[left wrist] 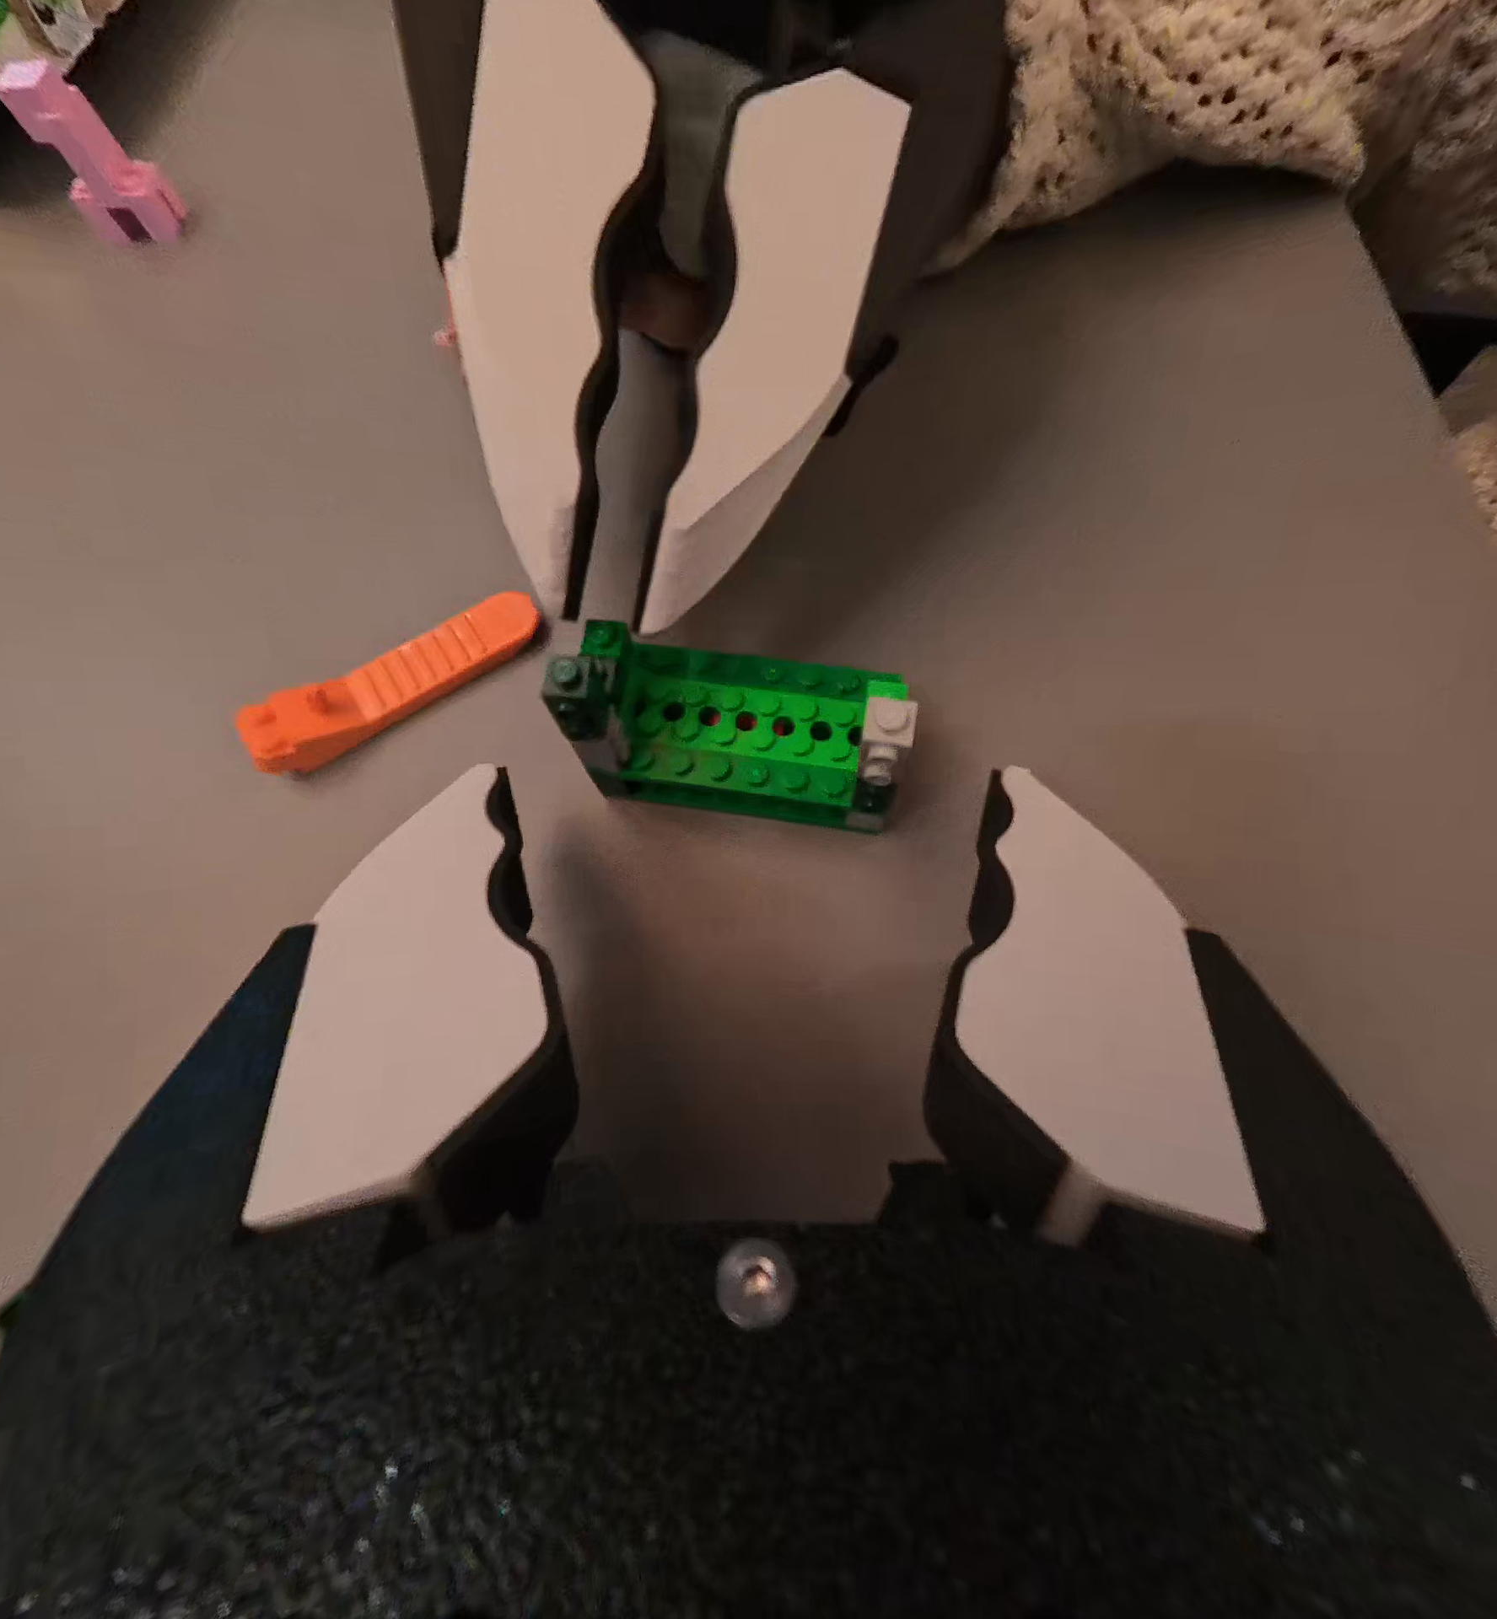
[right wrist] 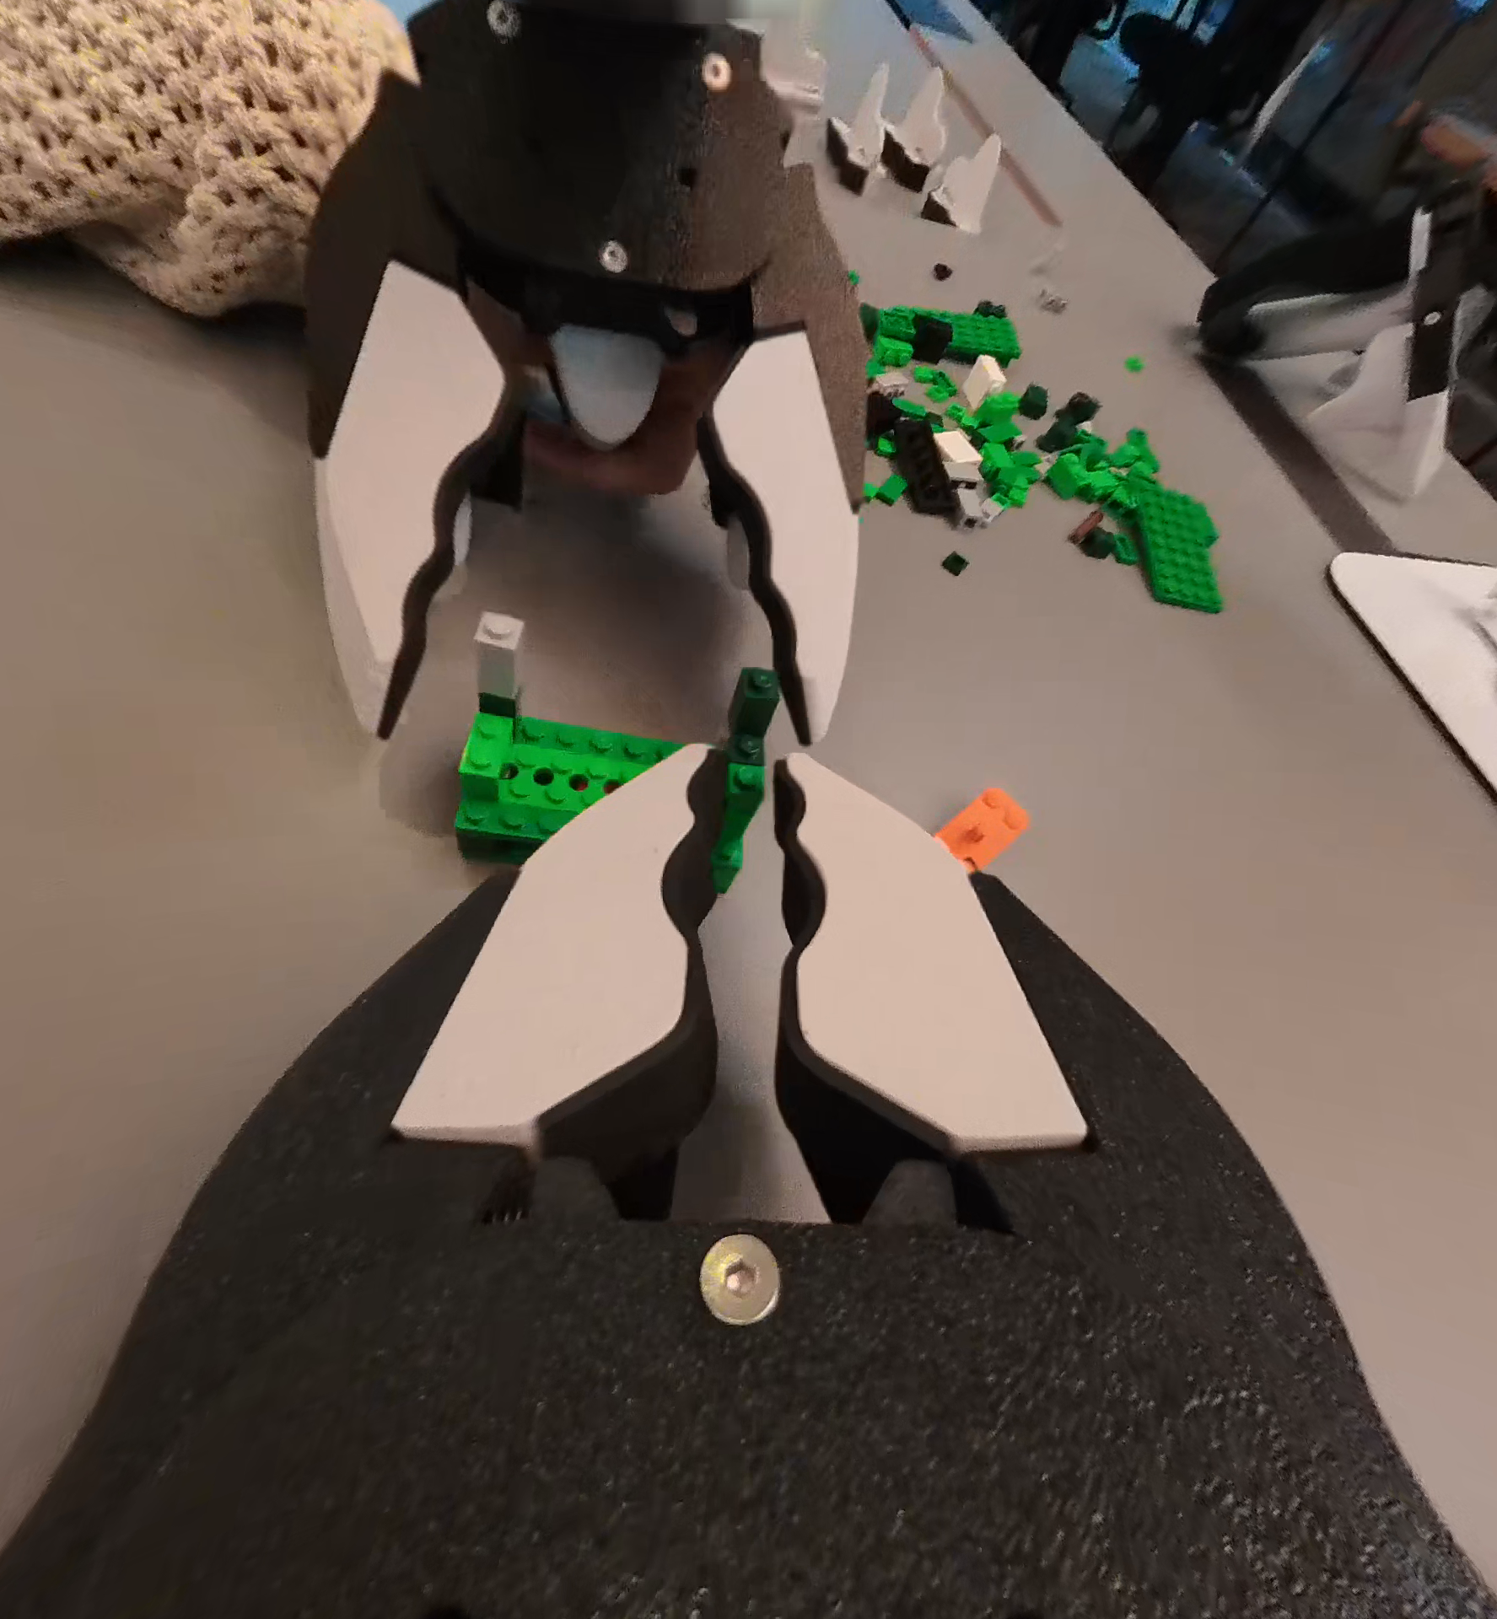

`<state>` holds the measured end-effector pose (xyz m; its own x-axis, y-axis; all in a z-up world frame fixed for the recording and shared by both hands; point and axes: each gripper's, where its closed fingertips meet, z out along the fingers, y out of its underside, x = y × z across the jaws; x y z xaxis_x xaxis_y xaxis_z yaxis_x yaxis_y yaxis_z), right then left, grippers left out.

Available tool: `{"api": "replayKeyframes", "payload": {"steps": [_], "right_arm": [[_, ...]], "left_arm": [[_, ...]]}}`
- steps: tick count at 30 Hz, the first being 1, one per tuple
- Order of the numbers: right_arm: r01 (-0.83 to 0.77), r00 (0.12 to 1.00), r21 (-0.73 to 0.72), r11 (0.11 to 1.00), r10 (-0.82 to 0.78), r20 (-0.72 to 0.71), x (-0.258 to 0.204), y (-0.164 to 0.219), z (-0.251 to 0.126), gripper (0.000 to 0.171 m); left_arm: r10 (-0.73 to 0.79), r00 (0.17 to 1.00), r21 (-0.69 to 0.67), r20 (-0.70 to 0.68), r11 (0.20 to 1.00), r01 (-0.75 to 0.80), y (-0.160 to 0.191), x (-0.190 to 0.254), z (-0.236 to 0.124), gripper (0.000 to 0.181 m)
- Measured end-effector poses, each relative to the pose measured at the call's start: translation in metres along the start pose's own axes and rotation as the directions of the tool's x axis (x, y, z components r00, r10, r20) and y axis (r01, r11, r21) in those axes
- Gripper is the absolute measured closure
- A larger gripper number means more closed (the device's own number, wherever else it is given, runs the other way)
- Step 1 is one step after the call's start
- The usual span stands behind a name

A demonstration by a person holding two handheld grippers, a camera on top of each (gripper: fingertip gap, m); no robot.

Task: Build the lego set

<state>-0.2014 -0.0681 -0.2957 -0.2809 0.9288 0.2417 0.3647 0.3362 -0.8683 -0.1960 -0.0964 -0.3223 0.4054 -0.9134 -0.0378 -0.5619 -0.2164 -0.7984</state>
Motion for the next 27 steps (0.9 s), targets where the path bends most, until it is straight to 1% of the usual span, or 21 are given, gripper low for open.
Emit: {"api": "replayKeyframes", "payload": {"steps": [2, 3, 7, 9, 11, 14, 16, 17, 20, 23, 25, 27], "right_arm": [[-0.011, 1.000, 0.013, 1.000, 0.010, 0.014, 0.002, -0.002, 0.001, 0.162], [-0.019, 0.999, 0.010, 1.000, 0.019, 0.028, 0.002, -0.002, 0.002, 0.161], [-0.018, 0.999, -0.011, 1.000, 0.019, 0.049, 0.001, 0.001, 0.005, 0.157], [-0.022, 0.998, -0.015, 1.000, 0.023, 0.052, 0.003, 0.001, 0.006, 0.158], [-0.029, 0.998, -0.015, 0.999, 0.030, 0.053, 0.004, 0.001, 0.007, 0.158], [-0.039, 0.998, -0.007, 0.999, 0.040, 0.045, 0.006, 0.000, 0.006, 0.158], [-0.042, 0.998, 0.002, 0.999, 0.042, 0.038, 0.007, -0.001, 0.005, 0.158], [-0.047, 0.998, 0.004, 0.999, 0.046, 0.036, 0.008, -0.001, 0.005, 0.158], [-0.056, 0.998, -0.012, 0.998, 0.056, 0.039, 0.008, 0.001, 0.006, 0.158], [-0.054, 0.997, -0.015, 0.998, 0.055, 0.050, 0.007, 0.001, 0.007, 0.159], [-0.059, 0.997, -0.016, 0.998, 0.060, 0.053, 0.007, 0.001, 0.007, 0.160], [-0.068, 0.996, -0.018, 0.998, 0.069, 0.061, 0.006, 0.001, 0.008, 0.161]], "left_arm": [[0.028, 0.999, 0.005, 0.019, 1.000, -0.028, -0.002, -0.002, -0.003, 0.085], [0.038, 0.999, 0.025, 0.031, 0.999, -0.039, -0.005, -0.004, -0.008, 0.091], [0.029, 0.997, 0.202, 0.077, 0.978, -0.044, -0.026, -0.016, -0.038, 0.123], [0.015, 0.996, 0.260, 0.086, 0.965, -0.038, -0.034, -0.020, -0.045, 0.133], [0.008, 0.997, 0.268, 0.079, 0.963, -0.029, -0.037, -0.021, -0.045, 0.133], [-0.003, 0.998, 0.271, 0.062, 0.963, -0.013, -0.037, -0.020, -0.046, 0.127], [-0.007, 0.998, 0.274, 0.069, 0.962, -0.012, -0.037, -0.020, -0.048, 0.128], [-0.003, 0.996, 0.280, 0.086, 0.960, -0.021, -0.038, -0.022, -0.048, 0.130], [0.004, 0.991, 0.267, 0.131, 0.963, -0.040, -0.037, -0.029, -0.043, 0.145], [0.004, 0.995, 0.240, 0.102, 0.970, -0.029, -0.033, -0.029, -0.031, 0.157], [-0.005, 0.997, 0.226, 0.079, 0.974, -0.013, -0.029, -0.028, -0.027, 0.159], [-0.022, 0.998, 0.216, 0.058, 0.976, 0.009, -0.026, -0.026, -0.028, 0.157]]}}
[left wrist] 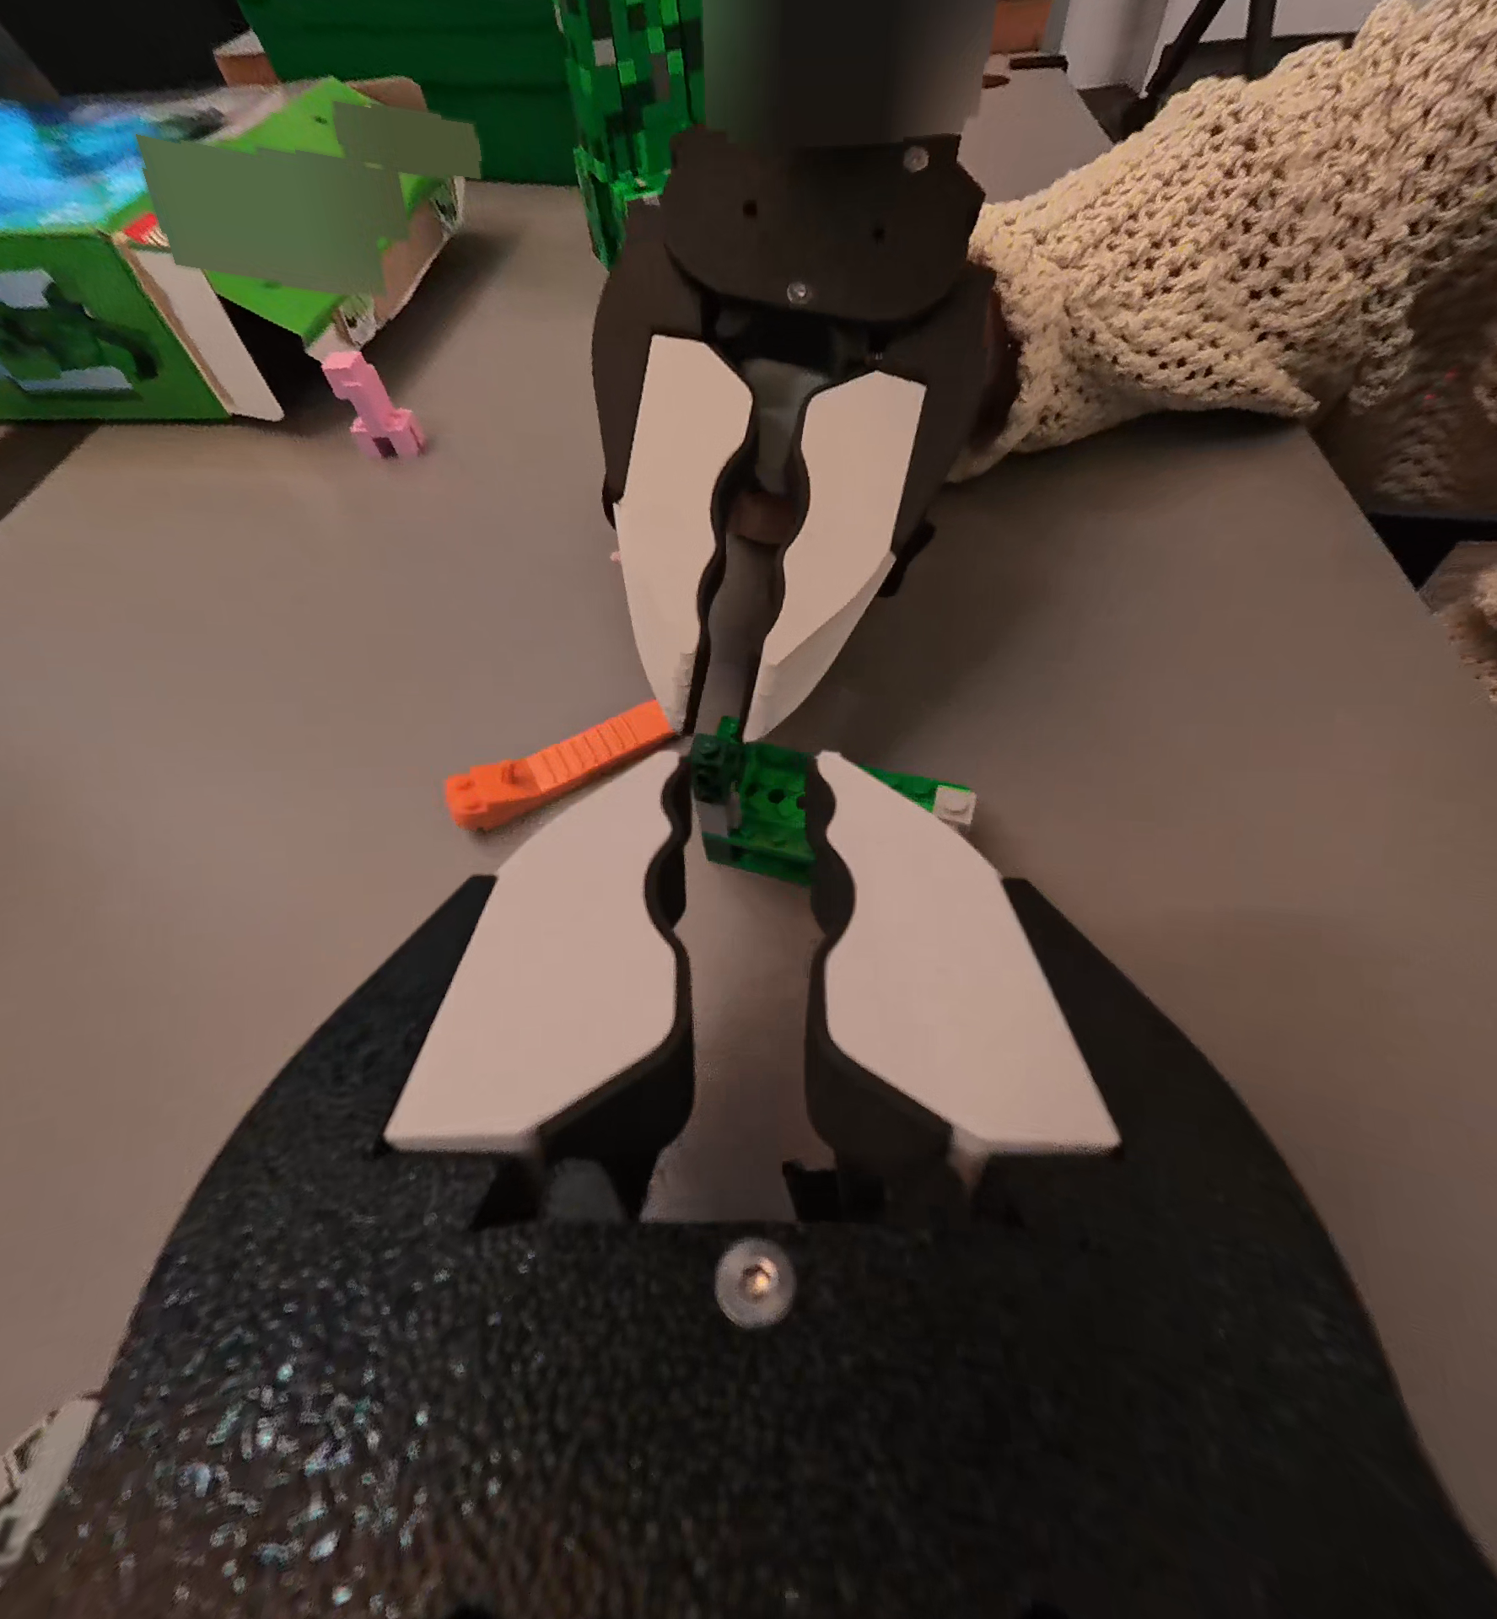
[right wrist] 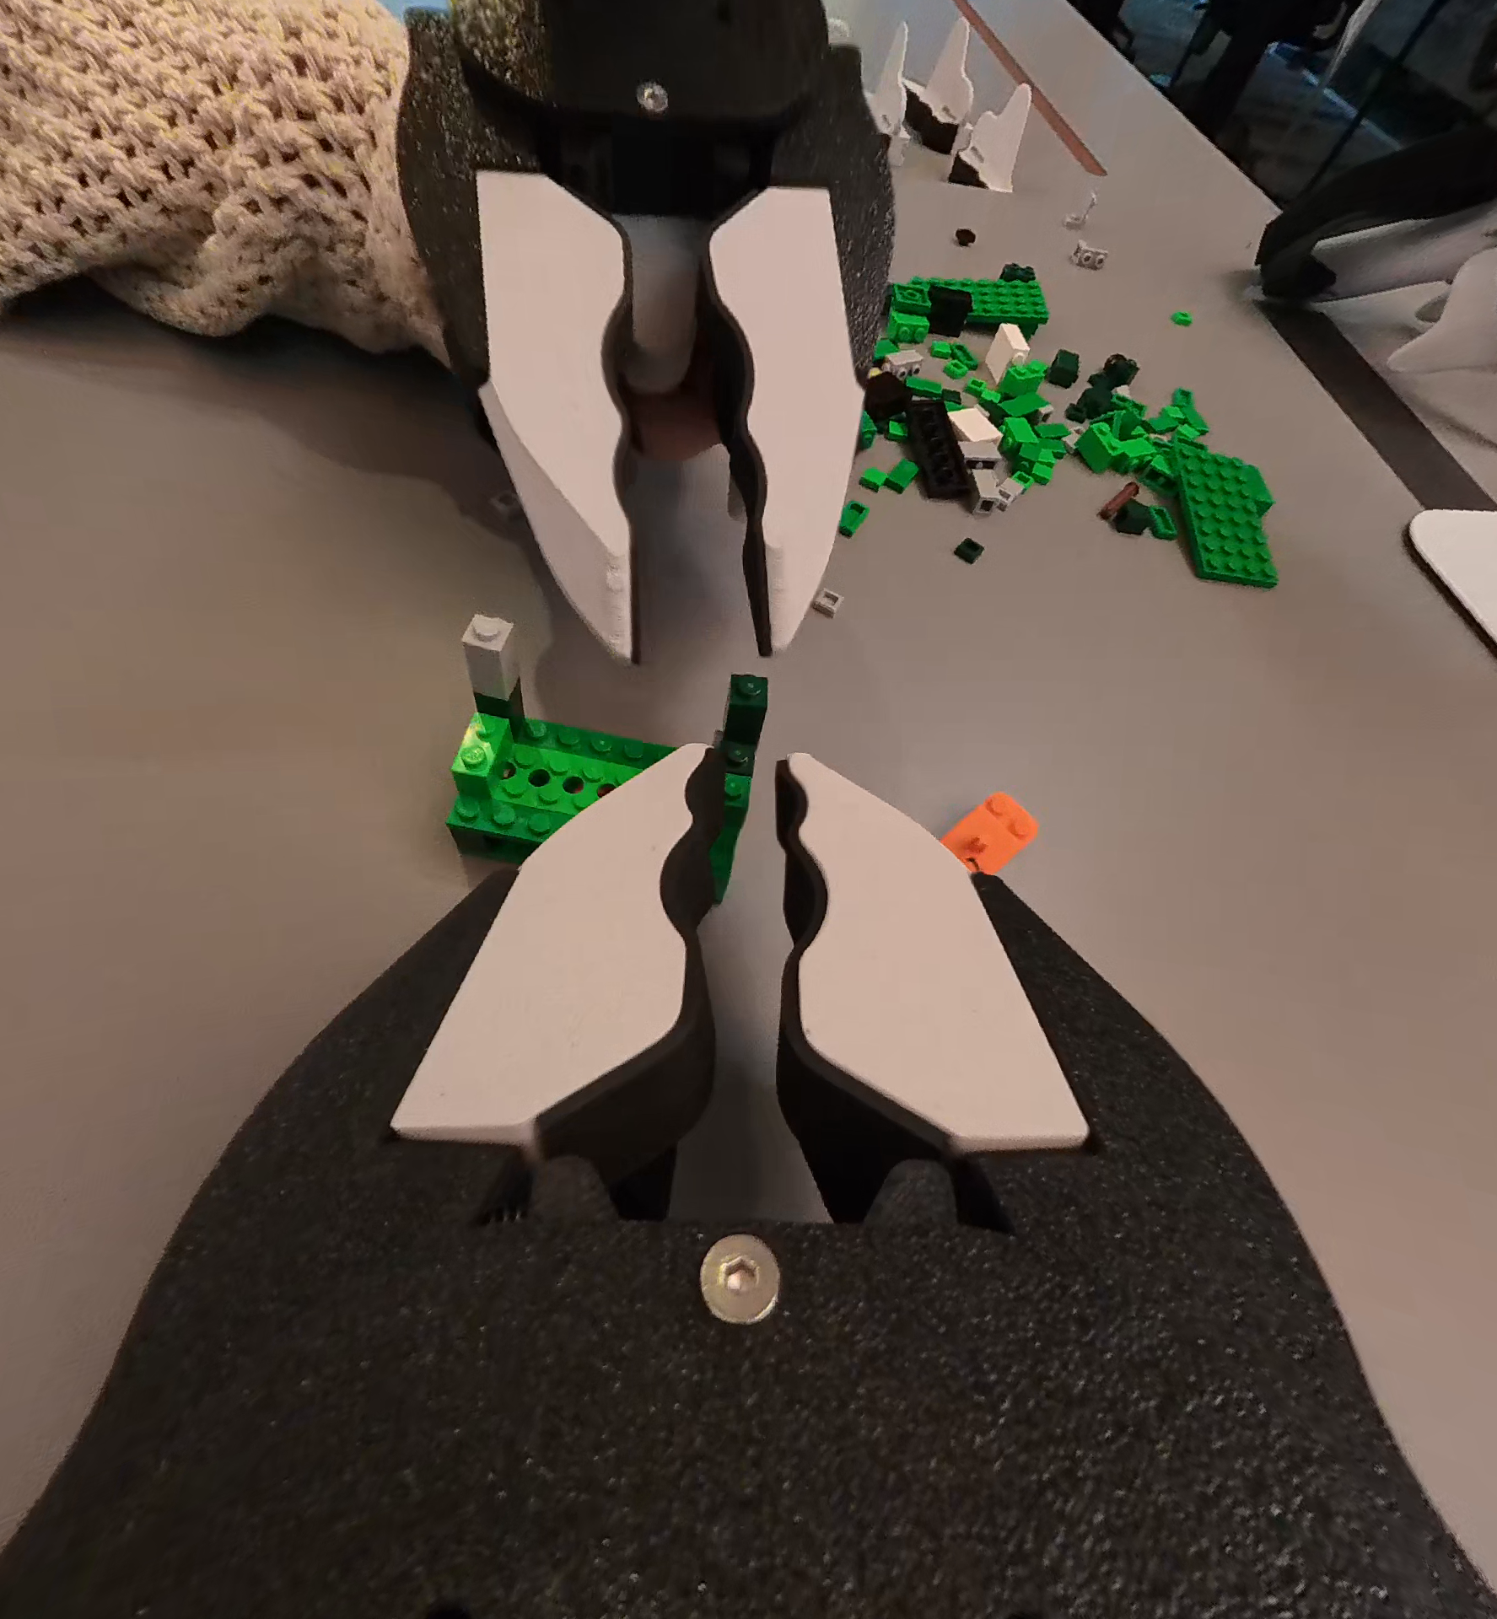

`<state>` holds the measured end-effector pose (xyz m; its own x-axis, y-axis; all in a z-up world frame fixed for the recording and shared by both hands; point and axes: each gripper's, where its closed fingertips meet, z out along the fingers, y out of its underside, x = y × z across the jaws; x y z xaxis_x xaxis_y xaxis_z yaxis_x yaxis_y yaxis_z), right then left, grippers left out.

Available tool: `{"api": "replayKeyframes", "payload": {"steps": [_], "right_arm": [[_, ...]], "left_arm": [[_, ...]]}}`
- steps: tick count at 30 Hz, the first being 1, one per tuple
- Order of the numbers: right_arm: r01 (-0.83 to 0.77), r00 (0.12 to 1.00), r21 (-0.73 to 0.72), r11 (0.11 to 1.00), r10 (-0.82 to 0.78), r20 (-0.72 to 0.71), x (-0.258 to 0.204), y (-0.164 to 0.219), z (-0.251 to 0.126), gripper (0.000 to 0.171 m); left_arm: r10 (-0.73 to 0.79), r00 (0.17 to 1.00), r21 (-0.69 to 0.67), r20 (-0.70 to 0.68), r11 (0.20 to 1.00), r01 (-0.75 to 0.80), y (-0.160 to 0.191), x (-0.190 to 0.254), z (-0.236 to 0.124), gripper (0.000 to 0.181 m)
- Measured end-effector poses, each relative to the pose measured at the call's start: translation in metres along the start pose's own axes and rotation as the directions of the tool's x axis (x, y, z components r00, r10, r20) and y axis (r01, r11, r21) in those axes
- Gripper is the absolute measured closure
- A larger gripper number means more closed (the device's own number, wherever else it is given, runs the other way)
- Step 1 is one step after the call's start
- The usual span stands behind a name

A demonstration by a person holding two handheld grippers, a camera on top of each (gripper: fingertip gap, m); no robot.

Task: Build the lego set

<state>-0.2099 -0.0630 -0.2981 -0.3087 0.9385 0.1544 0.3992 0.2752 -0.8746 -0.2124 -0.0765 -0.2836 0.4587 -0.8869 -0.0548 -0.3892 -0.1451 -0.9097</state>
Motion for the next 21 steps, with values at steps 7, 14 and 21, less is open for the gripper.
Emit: {"api": "replayKeyframes", "payload": {"steps": [7, 14, 21], "right_arm": [[-0.031, 0.998, -0.025, 0.999, 0.032, 0.046, -0.005, 0.001, 0.004, 0.161], [-0.029, 0.995, -0.019, 0.999, 0.030, 0.092, -0.010, 0.000, 0.003, 0.163], [-0.010, 0.995, -0.003, 1.000, 0.010, 0.100, -0.012, -0.001, 0.001, 0.163]], "left_arm": [[-0.132, 0.982, -0.085, -0.135, 0.989, 0.121, 0.016, 0.019, -0.008, 0.099], [0.001, 0.990, -0.315, -0.139, 0.948, -0.045, 0.047, 0.027, 0.027, 0.068], [0.005, 0.991, -0.293, -0.137, 0.955, -0.045, 0.039, 0.031, 0.036, 0.096]]}}
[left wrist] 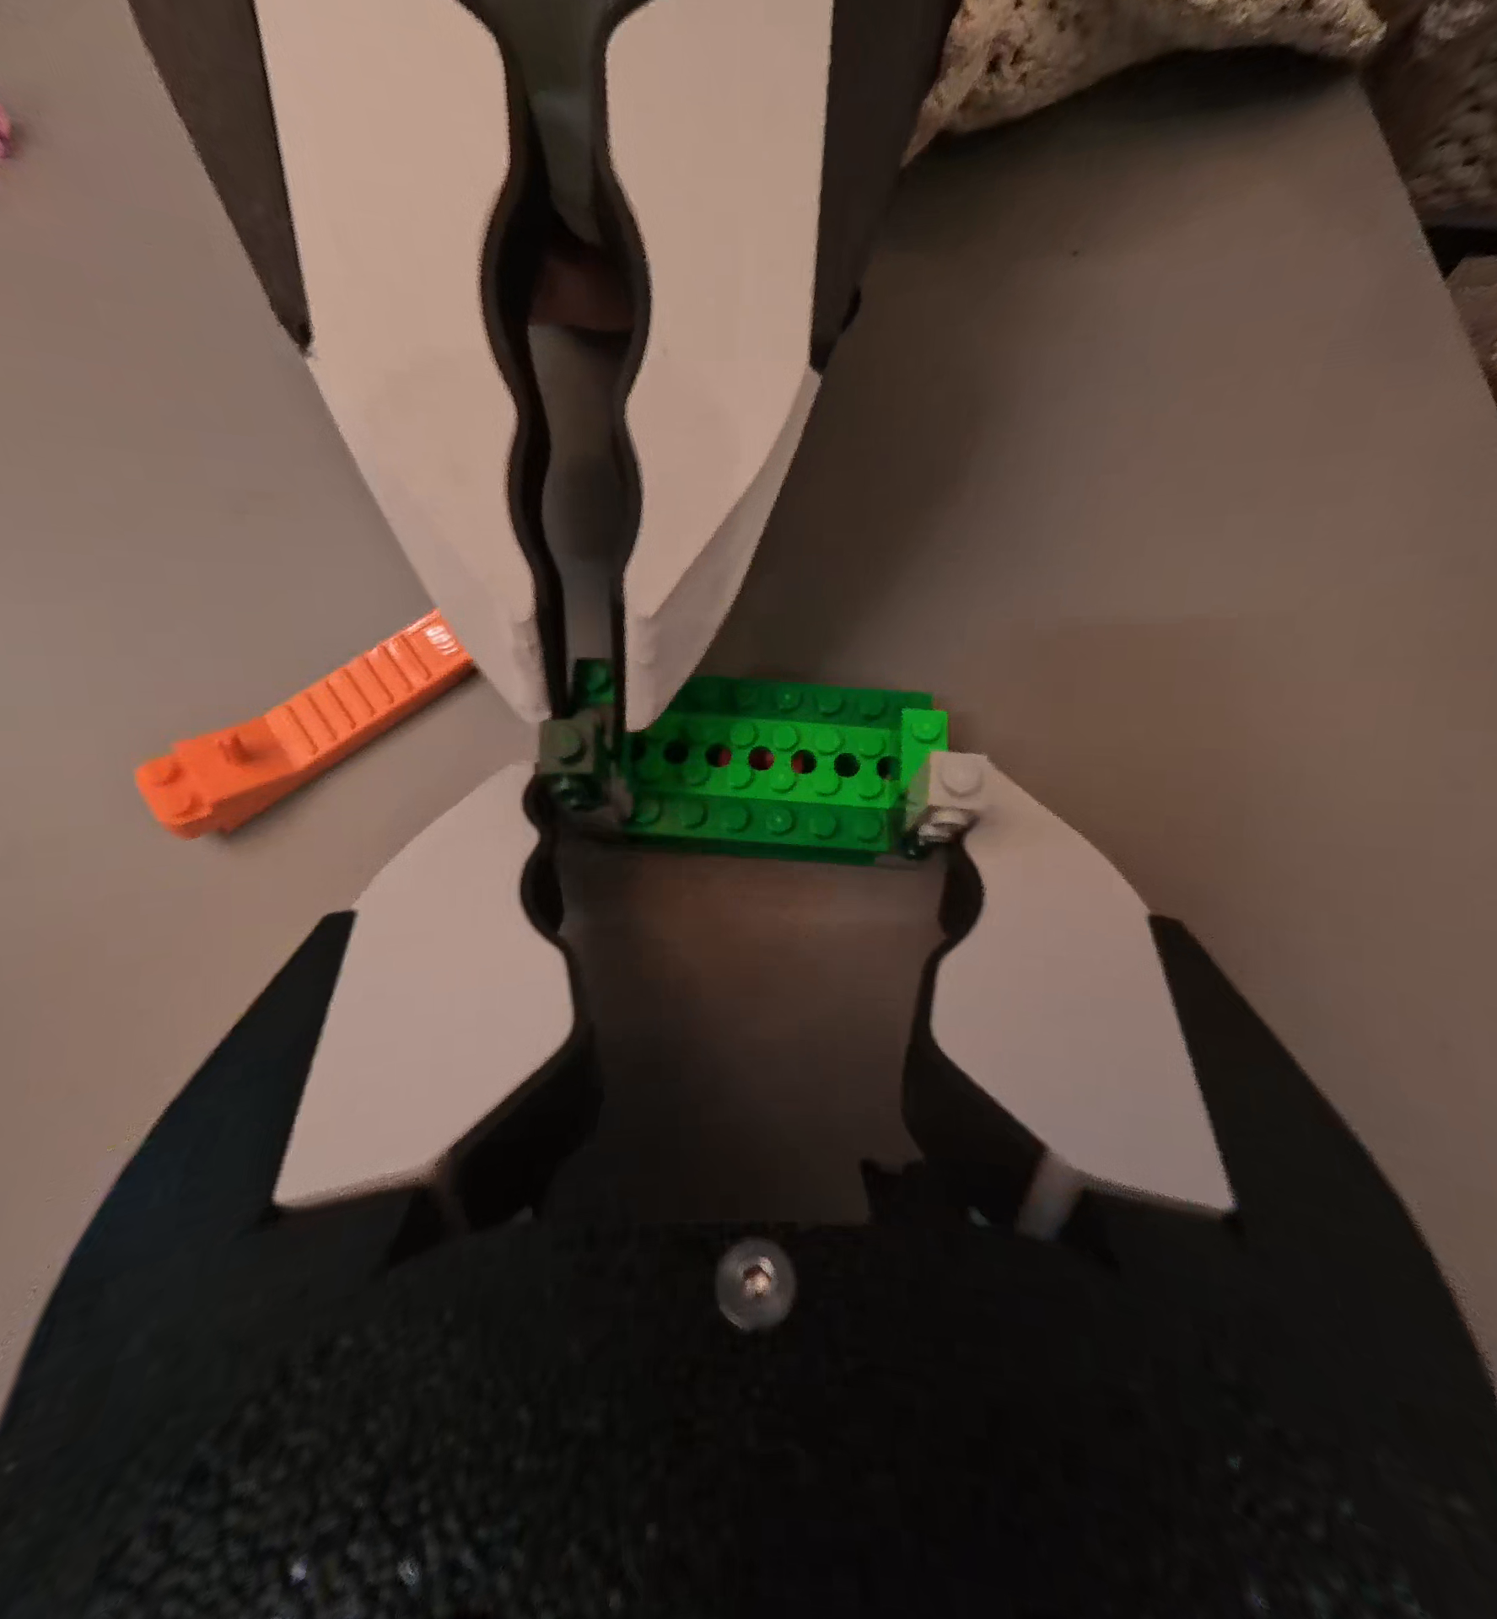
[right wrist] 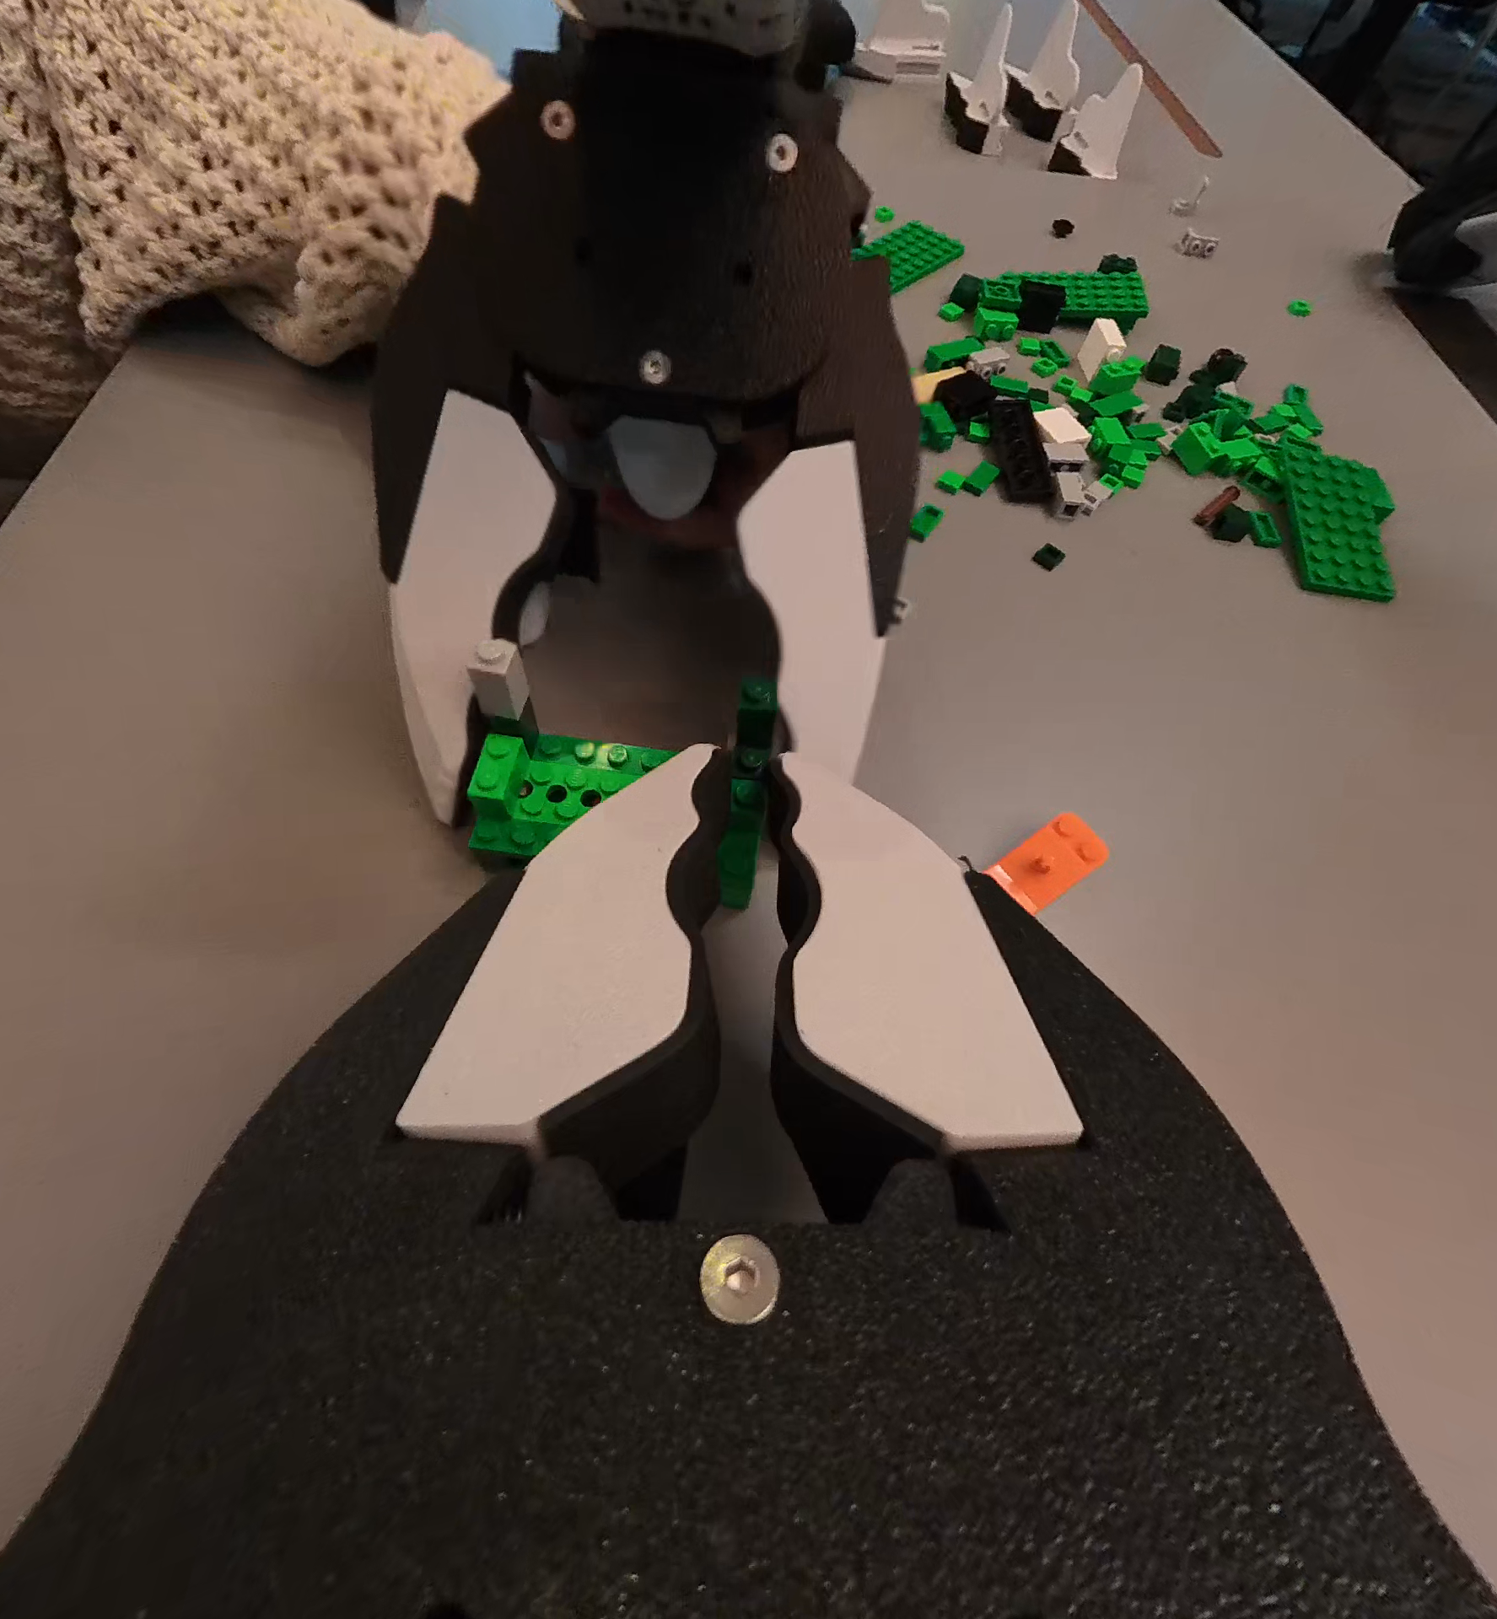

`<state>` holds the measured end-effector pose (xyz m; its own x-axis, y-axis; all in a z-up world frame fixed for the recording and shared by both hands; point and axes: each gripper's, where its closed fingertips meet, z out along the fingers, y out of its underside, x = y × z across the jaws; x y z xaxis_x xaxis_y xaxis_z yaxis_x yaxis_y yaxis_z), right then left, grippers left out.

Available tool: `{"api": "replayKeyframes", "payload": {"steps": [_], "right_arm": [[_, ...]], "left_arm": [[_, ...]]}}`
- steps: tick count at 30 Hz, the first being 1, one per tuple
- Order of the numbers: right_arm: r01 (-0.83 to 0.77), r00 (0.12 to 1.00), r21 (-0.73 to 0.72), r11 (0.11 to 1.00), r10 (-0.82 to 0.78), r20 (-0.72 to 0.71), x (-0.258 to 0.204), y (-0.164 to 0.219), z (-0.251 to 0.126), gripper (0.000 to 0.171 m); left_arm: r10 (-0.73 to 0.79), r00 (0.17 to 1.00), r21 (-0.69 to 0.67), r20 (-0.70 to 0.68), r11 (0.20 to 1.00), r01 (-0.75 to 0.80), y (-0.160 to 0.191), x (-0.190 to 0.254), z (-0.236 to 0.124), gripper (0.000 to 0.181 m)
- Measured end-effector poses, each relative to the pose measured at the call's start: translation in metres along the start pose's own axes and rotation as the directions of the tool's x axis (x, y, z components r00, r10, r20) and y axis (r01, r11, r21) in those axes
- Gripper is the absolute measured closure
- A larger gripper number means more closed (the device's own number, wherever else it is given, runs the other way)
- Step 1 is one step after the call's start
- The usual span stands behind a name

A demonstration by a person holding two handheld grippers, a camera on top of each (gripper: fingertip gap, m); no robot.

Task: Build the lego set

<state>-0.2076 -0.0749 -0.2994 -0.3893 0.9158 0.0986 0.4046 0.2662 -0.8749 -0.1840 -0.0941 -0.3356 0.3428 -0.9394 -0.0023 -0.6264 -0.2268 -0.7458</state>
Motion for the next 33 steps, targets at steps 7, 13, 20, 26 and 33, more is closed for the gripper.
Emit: {"api": "replayKeyframes", "payload": {"steps": [7, 13, 20, 26, 33], "right_arm": [[0.043, 0.999, 0.017, 0.999, -0.043, -0.022, -0.0022, -0.0019, -0.0018, 0.163], [-0.004, 1.000, -0.019, 1.000, 0.004, -0.002, -0.0019, 0.0026, 0.0001, 0.163], [-0.013, 1.000, -0.019, 1.000, 0.013, -0.002, -0.0020, 0.0026, 0.0000, 0.163], [0.009, 1.000, -0.018, 1.000, -0.009, -0.019, -0.0021, 0.0026, -0.0001, 0.163], [-0.002, 0.999, -0.021, 1.000, 0.003, 0.033, -0.0092, 0.0053, -0.0047, 0.133]], "left_arm": [[0.039, 0.998, 0.016, 0.041, 0.999, -0.040, -0.0031, 0.0011, -0.0003, 0.105], [0.033, 0.999, 0.016, 0.036, 0.999, -0.033, -0.0030, 0.0024, -0.0002, 0.105], [0.009, 1.000, 0.011, 0.027, 1.000, -0.009, -0.0025, 0.0028, 0.0003, 0.105], [-0.023, 1.000, 0.004, 0.018, 1.000, 0.022, -0.0019, 0.0035, 0.0011, 0.105], [-0.027, 0.999, 0.003, 0.020, 1.000, 0.027, -0.0022, 0.0044, 0.0013, 0.104]]}}
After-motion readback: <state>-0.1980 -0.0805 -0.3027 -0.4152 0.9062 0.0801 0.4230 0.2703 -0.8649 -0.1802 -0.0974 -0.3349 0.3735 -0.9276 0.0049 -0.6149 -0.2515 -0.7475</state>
